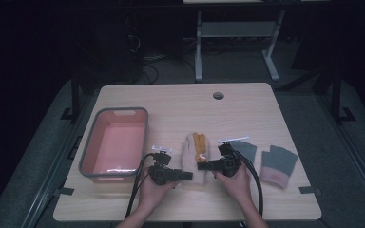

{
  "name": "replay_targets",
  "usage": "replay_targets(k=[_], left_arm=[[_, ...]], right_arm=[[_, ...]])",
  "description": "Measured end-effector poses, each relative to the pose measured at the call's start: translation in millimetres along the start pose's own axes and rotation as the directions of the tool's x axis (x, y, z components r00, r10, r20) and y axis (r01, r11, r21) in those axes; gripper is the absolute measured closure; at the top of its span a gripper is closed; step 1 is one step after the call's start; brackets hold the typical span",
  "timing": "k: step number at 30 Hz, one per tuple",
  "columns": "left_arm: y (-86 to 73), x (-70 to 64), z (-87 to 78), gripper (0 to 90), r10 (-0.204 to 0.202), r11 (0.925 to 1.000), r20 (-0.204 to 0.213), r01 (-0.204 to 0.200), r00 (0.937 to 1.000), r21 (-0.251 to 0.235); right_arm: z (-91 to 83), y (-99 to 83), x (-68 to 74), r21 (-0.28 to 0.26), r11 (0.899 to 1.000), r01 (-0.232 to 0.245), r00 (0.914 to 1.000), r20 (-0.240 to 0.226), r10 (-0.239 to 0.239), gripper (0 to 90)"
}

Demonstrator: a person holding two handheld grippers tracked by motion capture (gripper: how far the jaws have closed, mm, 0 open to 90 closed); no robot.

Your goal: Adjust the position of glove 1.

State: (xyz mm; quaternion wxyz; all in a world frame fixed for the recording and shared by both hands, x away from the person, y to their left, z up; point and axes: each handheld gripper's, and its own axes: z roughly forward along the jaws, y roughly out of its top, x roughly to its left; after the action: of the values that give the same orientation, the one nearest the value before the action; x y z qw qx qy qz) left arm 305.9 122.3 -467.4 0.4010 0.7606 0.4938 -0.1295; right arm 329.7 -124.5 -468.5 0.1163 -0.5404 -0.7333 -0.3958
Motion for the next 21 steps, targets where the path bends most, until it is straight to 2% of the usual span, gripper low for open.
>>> replay_targets(k=[2, 3, 7, 11, 15, 21], left_arm=[[0.7, 1.3, 1.2, 55.8, -0.015, 0.9998, 0.019, 0.015, 0.9997, 0.011], [1.2, 1.8, 1.7, 57.3, -0.024, 0.9996, 0.026, 0.023, 0.9994, 0.013], [2.4, 3.5, 2.1, 60.4, -0.019, 0.9994, 0.035, 0.018, 0.9992, 0.029], [4.8, 3.0, 3.7, 61.2, -0.015, 0.9990, 0.038, 0.013, 0.9992, 0.044], [5.8, 3.1, 5.1, 62.2, -0.009, 0.9989, 0.041, 0.007, 0.9991, 0.046], [6.6, 5.5, 6.0, 64.3, -0.025, 0.9987, 0.057, 0.023, 0.9980, 0.047]], right_arm=[[0.8, -0.7, 0.7, -0.004, 1.000, -0.004, 1.0000, 0.002, 0.004, 53.0], [1.7, -1.1, 0.4, -0.010, 1.000, 0.009, 1.0000, 0.004, -0.009, 54.6], [5.5, -5.5, 2.6, -0.036, 0.999, -0.022, 0.9997, -0.005, 0.022, 61.3], [6.5, -6.0, 3.0, -0.037, 0.999, -0.023, 0.9997, -0.003, 0.022, 63.6], [8.9, -7.1, 1.4, -0.040, 0.998, -0.045, 0.9987, -0.027, 0.044, 69.0], [10.2, -6.9, 0.7, -0.035, 0.999, -0.034, 0.9991, -0.026, 0.033, 74.6]])
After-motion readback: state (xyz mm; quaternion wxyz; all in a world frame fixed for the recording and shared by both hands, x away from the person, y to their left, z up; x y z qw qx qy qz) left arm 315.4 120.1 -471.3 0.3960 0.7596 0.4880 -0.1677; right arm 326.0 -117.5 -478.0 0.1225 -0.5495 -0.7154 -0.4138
